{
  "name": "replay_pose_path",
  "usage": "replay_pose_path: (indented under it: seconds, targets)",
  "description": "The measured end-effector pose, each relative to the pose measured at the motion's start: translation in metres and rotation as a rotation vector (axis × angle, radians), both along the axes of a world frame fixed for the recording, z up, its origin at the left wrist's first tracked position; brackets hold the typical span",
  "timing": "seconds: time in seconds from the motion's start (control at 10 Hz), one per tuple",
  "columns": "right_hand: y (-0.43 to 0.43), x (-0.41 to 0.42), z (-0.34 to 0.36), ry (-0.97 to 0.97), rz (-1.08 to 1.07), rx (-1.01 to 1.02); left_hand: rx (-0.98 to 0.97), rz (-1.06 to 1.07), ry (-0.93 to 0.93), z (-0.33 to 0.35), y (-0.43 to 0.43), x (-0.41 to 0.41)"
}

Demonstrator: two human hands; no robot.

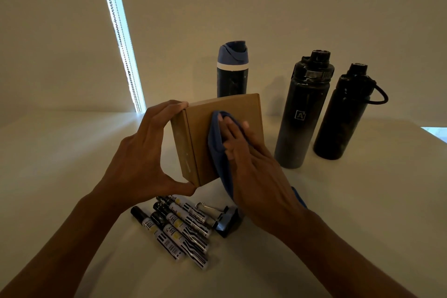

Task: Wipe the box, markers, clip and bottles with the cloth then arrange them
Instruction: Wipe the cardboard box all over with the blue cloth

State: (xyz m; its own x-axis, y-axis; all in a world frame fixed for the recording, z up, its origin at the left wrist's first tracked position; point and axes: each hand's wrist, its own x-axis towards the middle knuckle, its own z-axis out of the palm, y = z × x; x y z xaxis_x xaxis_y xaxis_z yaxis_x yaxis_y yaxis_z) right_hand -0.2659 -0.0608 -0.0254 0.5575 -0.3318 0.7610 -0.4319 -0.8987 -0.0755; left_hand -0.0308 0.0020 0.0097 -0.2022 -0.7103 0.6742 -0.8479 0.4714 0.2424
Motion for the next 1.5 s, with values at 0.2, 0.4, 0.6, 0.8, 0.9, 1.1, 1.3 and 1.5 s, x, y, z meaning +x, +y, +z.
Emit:
replay_pose_path:
  seconds: [0.2, 0.4, 0.6, 0.8, 0.9, 1.1, 1.3, 1.5]
  targets:
    - [0.016, 0.013, 0.009, 0.097, 0.021, -0.136, -0.024, 0.004, -0.004, 0.004, 0.002, -0.002]
    - [0.005, -0.007, 0.012, 0.067, -0.170, 0.023, -0.056, -0.003, 0.008, 0.001, 0.001, -0.002]
    - [-0.007, -0.030, 0.012, 0.105, -0.372, 0.067, -0.085, -0.009, 0.032, 0.004, 0.001, -0.002]
    - [0.032, 0.006, 0.005, 0.046, -0.064, 0.046, -0.089, -0.018, 0.078, 0.002, 0.000, 0.008]
    - [0.006, -0.007, -0.003, 0.037, -0.015, 0.071, -0.087, -0.011, 0.078, 0.003, 0.000, 0.009]
    - [-0.020, -0.047, -0.027, -0.224, -0.255, 0.287, -0.091, -0.049, 0.100, 0.003, -0.001, 0.005]
    - [0.013, -0.010, -0.005, -0.039, -0.157, 0.136, -0.137, -0.056, 0.127, 0.005, 0.002, 0.011]
    - [-0.005, -0.035, 0.003, -0.139, -0.262, 0.219, -0.113, -0.105, 0.132, 0.003, 0.000, 0.004]
